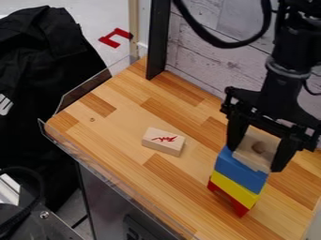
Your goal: Remove the square with hole and put it on top of the rectangle
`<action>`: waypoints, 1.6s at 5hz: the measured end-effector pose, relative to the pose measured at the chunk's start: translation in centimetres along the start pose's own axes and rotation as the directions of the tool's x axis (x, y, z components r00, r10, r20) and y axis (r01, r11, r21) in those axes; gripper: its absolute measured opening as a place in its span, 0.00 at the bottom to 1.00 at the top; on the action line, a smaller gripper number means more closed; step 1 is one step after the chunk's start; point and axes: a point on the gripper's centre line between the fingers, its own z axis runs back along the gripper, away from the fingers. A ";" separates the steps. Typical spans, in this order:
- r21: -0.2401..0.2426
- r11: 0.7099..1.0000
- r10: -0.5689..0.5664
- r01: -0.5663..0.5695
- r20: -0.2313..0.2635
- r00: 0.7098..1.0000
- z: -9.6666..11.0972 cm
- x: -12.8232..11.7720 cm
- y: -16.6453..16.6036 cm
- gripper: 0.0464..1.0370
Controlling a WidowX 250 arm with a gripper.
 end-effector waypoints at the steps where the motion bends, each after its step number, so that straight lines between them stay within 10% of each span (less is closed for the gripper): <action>1: -0.004 1.000 0.004 -0.004 -0.002 1.000 0.1 -0.2 0.2 0.76; 4: -0.016 0.983 0.183 -0.183 0.053 0.982 2.7 0.6 7.1 0.76; 8: 0.044 0.977 0.210 -0.207 -0.095 0.973 -3.9 3.1 14.4 0.76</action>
